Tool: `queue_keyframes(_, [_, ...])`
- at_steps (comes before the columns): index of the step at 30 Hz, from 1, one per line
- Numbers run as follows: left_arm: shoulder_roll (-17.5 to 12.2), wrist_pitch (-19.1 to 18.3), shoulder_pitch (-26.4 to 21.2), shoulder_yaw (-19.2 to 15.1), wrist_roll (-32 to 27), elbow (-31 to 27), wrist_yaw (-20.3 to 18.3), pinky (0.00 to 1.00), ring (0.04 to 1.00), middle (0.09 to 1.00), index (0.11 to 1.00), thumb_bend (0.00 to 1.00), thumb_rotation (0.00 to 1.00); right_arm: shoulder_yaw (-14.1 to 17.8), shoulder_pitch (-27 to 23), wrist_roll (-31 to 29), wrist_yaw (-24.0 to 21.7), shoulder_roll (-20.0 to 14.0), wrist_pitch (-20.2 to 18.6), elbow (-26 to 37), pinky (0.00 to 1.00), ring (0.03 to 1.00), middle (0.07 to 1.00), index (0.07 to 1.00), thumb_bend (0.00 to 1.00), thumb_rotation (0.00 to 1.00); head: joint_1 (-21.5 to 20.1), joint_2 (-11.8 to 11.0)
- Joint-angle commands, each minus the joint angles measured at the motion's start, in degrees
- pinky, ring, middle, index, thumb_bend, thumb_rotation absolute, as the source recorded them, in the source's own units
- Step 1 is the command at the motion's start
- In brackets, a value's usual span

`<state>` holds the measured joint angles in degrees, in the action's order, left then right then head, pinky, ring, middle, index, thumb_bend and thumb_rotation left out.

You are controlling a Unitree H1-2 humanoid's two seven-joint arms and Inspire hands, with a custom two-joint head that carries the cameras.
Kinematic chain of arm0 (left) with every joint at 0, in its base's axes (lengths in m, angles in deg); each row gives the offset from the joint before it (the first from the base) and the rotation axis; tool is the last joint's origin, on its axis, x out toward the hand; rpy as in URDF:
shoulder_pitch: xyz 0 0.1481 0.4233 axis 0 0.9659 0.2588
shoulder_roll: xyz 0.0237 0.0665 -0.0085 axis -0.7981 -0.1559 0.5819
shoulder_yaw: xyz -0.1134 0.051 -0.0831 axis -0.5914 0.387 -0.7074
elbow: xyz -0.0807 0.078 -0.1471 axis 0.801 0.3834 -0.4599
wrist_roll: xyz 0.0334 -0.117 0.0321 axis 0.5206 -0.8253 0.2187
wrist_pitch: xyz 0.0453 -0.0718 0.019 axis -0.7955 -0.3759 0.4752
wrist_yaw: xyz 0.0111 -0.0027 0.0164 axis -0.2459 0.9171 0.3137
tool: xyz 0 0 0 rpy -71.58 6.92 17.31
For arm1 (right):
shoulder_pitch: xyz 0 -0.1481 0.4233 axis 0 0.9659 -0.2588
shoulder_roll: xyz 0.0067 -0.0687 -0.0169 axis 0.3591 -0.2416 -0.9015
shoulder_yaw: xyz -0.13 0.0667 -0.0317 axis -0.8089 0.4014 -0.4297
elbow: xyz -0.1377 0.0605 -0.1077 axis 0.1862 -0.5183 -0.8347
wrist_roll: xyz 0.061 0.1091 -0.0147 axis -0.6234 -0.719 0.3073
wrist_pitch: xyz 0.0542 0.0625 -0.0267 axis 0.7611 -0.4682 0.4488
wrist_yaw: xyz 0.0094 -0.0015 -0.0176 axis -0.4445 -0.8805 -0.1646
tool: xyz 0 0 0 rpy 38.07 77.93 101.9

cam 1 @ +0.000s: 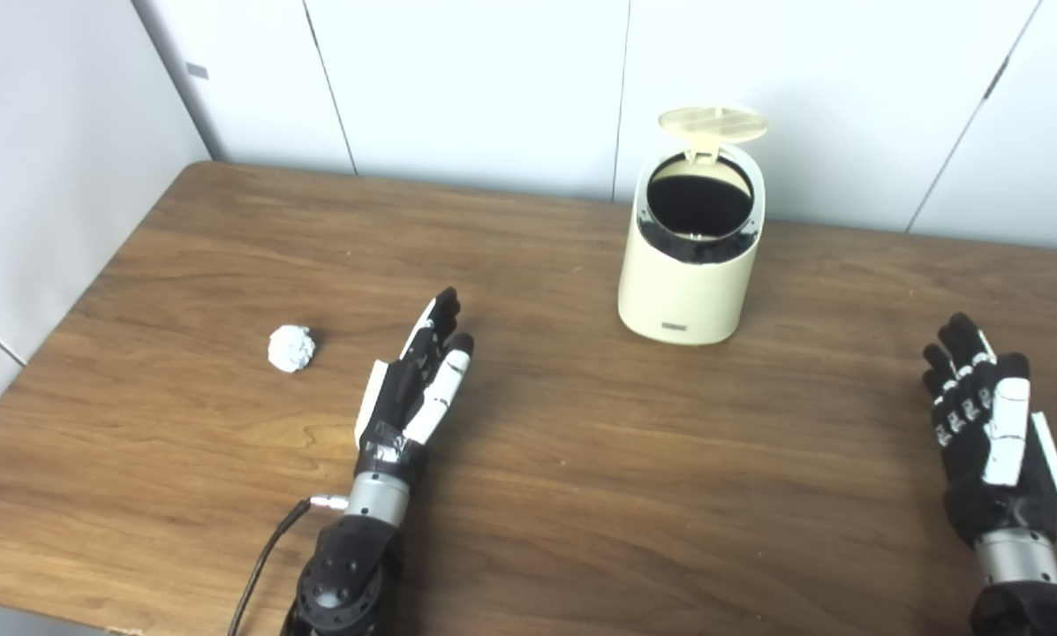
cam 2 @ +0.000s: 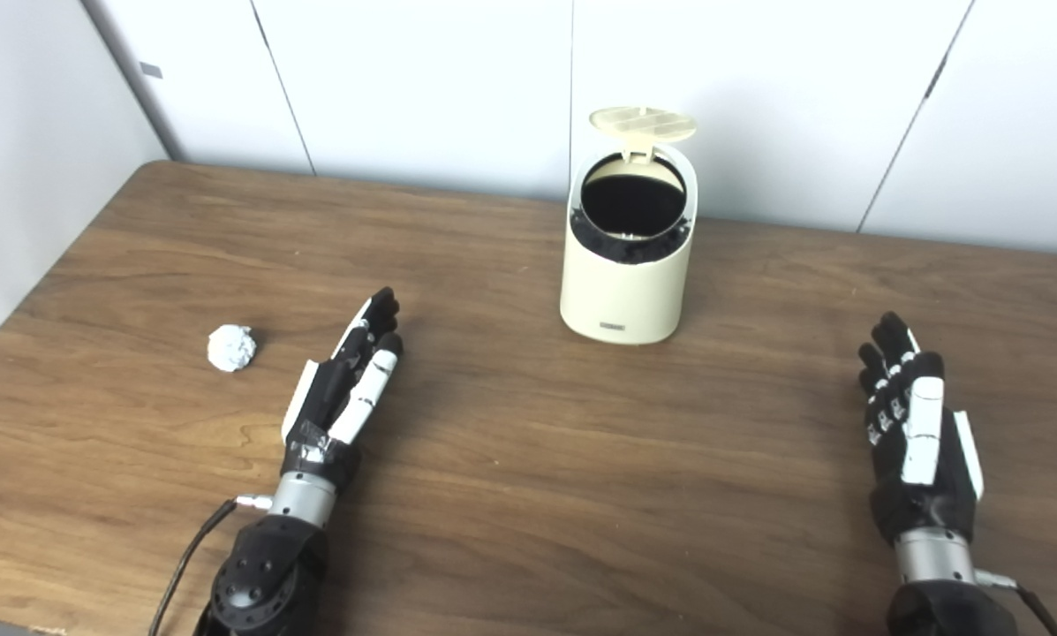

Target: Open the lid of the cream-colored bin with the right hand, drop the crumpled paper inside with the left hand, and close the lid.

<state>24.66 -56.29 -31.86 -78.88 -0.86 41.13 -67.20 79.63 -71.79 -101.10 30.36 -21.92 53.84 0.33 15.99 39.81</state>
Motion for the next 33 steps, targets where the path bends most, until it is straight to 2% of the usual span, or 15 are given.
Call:
queue_keyframes(1, [-0.18, -0.98, -1.26, 0.16, 1.63, -2.53, 0.91, 1.00, 0.997, 0.970, 0.988, 0.48, 0.48, 0.08, -1.32, 0.10, 0.22, -0.52, 0.10, 2.51, 1.00, 0.957, 0.960, 0.948, 0.48, 1.00, 0.31, 0.00])
queue_keyframes(3, [-0.33, -2.02, -1.79, 0.08, 2.04, -3.79, 0.97, 1.00, 0.999, 0.973, 0.997, 0.48, 0.43, 0.05, -1.23, -0.06, 0.09, -0.62, -0.20, 2.76, 1.00, 0.959, 0.964, 0.953, 0.48, 1.00, 0.61, -0.12])
queue_keyframes(5, [-0.56, -3.49, -2.28, -0.22, 2.26, -5.40, 1.17, 1.00, 0.994, 0.969, 1.000, 0.55, 0.43, -0.06, -1.17, 0.13, 0.14, -0.66, -0.85, 3.21, 1.00, 0.957, 0.964, 0.956, 0.49, 1.00, 0.69, -0.13])
queue_keyframes(7, [-1.53, -4.46, -2.70, -0.07, 4.96, -7.07, 1.70, 0.98, 0.977, 0.957, 0.992, 0.64, 0.45, -0.19, -1.15, 0.44, 0.22, -0.71, -1.37, 3.40, 1.00, 0.963, 0.967, 0.959, 0.50, 1.00, 0.77, -0.16])
queue_keyframes(11, [-3.99, -6.63, -3.45, 0.21, 9.08, -10.07, 1.29, 0.98, 0.979, 0.963, 0.993, 0.71, 0.43, -0.50, -1.00, 1.63, 0.32, -0.90, -1.58, 3.55, 1.00, 0.967, 0.970, 0.963, 0.50, 1.00, 0.73, -0.16])
queue_keyframes(15, [-8.34, -8.11, -4.97, 0.22, 13.88, -12.40, 0.23, 0.92, 0.957, 0.963, 0.980, 0.78, 0.40, -0.44, -1.14, 1.49, 0.15, -0.67, -2.19, 3.65, 1.00, 0.970, 0.970, 0.961, 0.50, 1.00, 0.34, -0.41])
queue_keyframes(17, [-9.89, -8.36, -5.77, -0.05, 14.61, -12.66, -0.06, 0.92, 0.966, 0.962, 0.955, 0.78, 0.33, -0.37, -1.32, 1.39, 0.07, -0.61, -2.05, 3.15, 1.00, 0.972, 0.971, 0.962, 0.51, 1.00, 0.42, -0.48])
queue_keyframes(22, [-14.89, -9.60, -7.41, -1.14, 18.22, -13.75, -1.40, 0.87, 0.949, 0.964, 0.949, 0.77, 0.26, -0.37, -1.53, 0.93, -0.22, -0.40, -1.50, 2.71, 1.00, 0.966, 0.965, 0.957, 0.49, 1.00, 0.83, -1.08])
queue_keyframes(25, [-18.76, -12.69, -7.73, -1.54, 22.32, -14.87, -3.21, 0.91, 0.952, 0.963, 0.943, 0.81, 0.29, -0.57, -1.48, 1.03, -0.19, -0.28, -1.71, 2.87, 1.00, 0.966, 0.965, 0.959, 0.49, 1.00, 0.57, -1.34])
queue_keyframes(27, [-21.29, -13.21, -7.65, -1.54, 24.47, -15.02, -4.37, 0.90, 0.951, 0.960, 0.948, 0.82, 0.28, -0.52, -1.44, 0.95, -0.03, -0.09, -1.87, 2.82, 1.00, 0.968, 0.965, 0.959, 0.49, 1.00, 0.52, -1.40])
queue_keyframes(33, [-28.67, -15.87, -7.34, -0.95, 33.91, -14.56, -7.66, 0.78, 0.892, 0.918, 0.922, 0.88, 0.26, -0.07, -1.65, -0.53, 0.17, 1.02, -1.70, 2.58, 1.00, 0.965, 0.968, 0.967, 0.46, 1.00, 1.09, -1.33])
